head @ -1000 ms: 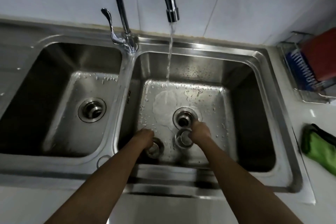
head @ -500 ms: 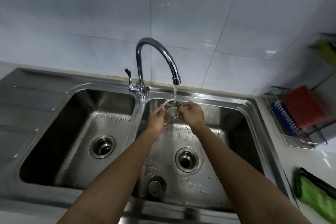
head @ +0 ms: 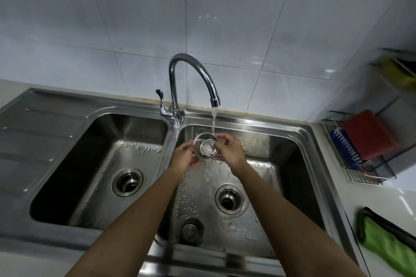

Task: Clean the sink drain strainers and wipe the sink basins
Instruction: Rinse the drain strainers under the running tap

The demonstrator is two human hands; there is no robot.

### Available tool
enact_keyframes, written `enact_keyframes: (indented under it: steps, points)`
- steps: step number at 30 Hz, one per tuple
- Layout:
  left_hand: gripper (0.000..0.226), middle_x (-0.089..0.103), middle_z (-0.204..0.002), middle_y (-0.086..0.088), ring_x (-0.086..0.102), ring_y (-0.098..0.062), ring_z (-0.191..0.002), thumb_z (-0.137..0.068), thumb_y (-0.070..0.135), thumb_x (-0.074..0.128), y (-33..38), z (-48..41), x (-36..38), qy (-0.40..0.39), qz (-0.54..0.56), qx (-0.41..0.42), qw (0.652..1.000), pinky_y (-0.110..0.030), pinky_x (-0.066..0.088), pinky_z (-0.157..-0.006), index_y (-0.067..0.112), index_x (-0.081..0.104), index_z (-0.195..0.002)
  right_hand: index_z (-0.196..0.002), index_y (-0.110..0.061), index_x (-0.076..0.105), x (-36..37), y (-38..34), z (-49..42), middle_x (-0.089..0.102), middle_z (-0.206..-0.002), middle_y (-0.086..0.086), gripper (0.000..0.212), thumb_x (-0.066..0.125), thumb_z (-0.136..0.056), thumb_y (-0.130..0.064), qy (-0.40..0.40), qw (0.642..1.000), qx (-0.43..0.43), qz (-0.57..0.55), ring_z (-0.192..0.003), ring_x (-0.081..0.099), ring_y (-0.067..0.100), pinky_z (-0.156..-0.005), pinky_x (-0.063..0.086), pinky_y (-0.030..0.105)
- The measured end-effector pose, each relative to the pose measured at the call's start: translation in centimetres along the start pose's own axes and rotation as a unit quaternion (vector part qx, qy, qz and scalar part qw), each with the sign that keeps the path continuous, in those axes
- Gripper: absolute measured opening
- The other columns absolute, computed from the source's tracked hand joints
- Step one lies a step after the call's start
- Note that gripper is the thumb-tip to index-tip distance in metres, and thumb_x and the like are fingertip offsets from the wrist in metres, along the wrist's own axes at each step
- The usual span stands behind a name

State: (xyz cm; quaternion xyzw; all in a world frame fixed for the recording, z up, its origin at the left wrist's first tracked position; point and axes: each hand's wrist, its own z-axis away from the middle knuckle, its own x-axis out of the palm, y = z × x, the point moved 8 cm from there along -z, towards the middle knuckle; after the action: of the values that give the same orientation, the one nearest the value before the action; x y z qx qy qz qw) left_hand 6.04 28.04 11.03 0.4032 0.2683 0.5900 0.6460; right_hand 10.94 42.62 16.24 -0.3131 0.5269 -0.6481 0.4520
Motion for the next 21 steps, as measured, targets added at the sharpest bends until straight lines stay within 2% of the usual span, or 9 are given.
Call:
enact_keyframes:
  steps: [3, 6, 8, 10, 12, 15, 17, 18, 21]
  points:
    - [0.017, 0.063, -0.108, -0.012, 0.062, -0.018, -0.078, -0.099, 0.012, 0.044, 2.3, 0.3, -0.6, 0.009, 0.005, 0.031, 0.999, -0.032, 0.054, -0.074, 0.01, 0.055, -0.111, -0.106, -0.014, 0.063, 1.2, -2.0, -0.4, 0.06, -0.089, 0.001, 0.025, 0.059, -0.088, 0.003, -0.001, 1.0, -0.018, 0.0, -0.074, 0.063, 0.015, -0.055, 0.058, 0.024]
    - [0.02, 0.062, -0.108, -0.01, 0.062, -0.021, -0.084, -0.099, 0.012, 0.044, 4.4, 0.7, 0.5, -0.005, -0.028, 0.065, 0.997, -0.035, 0.054, -0.079, 0.012, 0.055, -0.116, -0.102, -0.016, 0.068, 0.4, -4.4, -1.1, 0.057, -0.085, -0.001, 0.029, 0.063, -0.083, 0.006, 0.047, 0.996, -0.069, 0.035, -0.08, 0.054, 0.015, -0.078, 0.055, 0.028]
    - [0.018, 0.062, -0.109, -0.01, 0.061, -0.025, -0.094, -0.097, 0.009, 0.046, 5.2, 1.2, 1.7, -0.024, -0.052, 0.084, 0.995, -0.038, 0.053, -0.083, 0.012, 0.057, -0.111, -0.09, -0.021, 0.07, -0.6, -5.8, -0.9, 0.057, -0.089, 0.002, 0.03, 0.067, -0.08, 0.007, 0.062, 0.991, -0.105, 0.061, -0.084, 0.054, 0.016, -0.084, 0.054, 0.029]
    - [0.016, 0.063, -0.103, -0.011, 0.061, -0.024, -0.089, -0.095, 0.005, 0.048, 5.4, 1.7, 2.9, -0.04, -0.066, 0.097, 0.992, -0.036, 0.053, -0.08, 0.015, 0.059, -0.099, -0.084, -0.025, 0.071, -1.7, -6.3, -0.3, 0.058, -0.091, 0.0, 0.035, 0.065, -0.079, 0.01, 0.063, 0.982, -0.14, 0.106, -0.086, 0.056, 0.016, -0.082, 0.053, 0.024]
    - [0.019, 0.064, -0.095, -0.01, 0.061, -0.023, -0.082, -0.094, 0.001, 0.049, 4.9, 2.2, 4.1, -0.056, -0.102, 0.103, 0.988, -0.037, 0.053, -0.082, 0.014, 0.06, -0.102, -0.085, -0.025, 0.073, -2.9, -6.7, 0.7, 0.057, -0.088, -0.009, 0.038, 0.064, -0.079, 0.011, 0.057, 0.967, -0.181, 0.168, -0.084, 0.058, 0.014, -0.076, 0.051, 0.015]
    - [0.023, 0.067, -0.097, -0.01, 0.065, -0.029, -0.089, -0.091, 0.005, 0.054, 3.4, 2.7, 5.1, -0.076, -0.173, 0.104, 0.976, -0.046, 0.054, -0.09, 0.021, 0.061, -0.106, -0.091, -0.017, 0.077, -3.6, -6.5, 2.4, 0.054, -0.083, -0.021, 0.032, 0.067, -0.077, 0.009, 0.053, 0.925, -0.266, 0.268, -0.076, 0.054, -0.003, -0.068, 0.042, 0.001]
    - [0.023, 0.069, -0.095, -0.008, 0.061, -0.024, -0.084, -0.091, 0.009, 0.057, 1.9, 3.1, 5.6, -0.086, -0.197, 0.105, 0.971, -0.043, 0.052, -0.087, 0.022, 0.063, -0.109, -0.094, -0.013, 0.078, -4.6, -5.5, 3.5, 0.053, -0.082, -0.02, 0.03, 0.067, -0.076, 0.009, 0.068, 0.908, -0.291, 0.294, -0.073, 0.054, -0.006, -0.069, 0.043, 0.002]
    - [0.024, 0.069, -0.092, -0.007, 0.058, -0.022, -0.083, -0.091, 0.009, 0.058, 0.9, 3.3, 5.8, -0.09, -0.206, 0.103, 0.969, -0.04, 0.051, -0.083, 0.019, 0.064, -0.111, -0.095, -0.013, 0.078, -5.2, -4.6, 3.8, 0.054, -0.081, -0.019, 0.032, 0.066, -0.075, 0.01, 0.077, 0.906, -0.295, 0.293, -0.074, 0.054, -0.004, -0.071, 0.047, 0.008]
    - [0.022, 0.066, -0.087, -0.004, 0.056, -0.021, -0.083, -0.088, 0.007, 0.058, -2.8, 3.5, 6.0, -0.099, -0.244, 0.086, 0.961, -0.038, 0.047, -0.077, 0.015, 0.067, -0.107, -0.094, -0.016, 0.078, -6.6, -0.6, 4.7, 0.056, -0.081, -0.016, 0.036, 0.064, -0.076, 0.011, 0.089, 0.93, -0.235, 0.268, -0.075, 0.058, 0.003, -0.075, 0.051, 0.014]
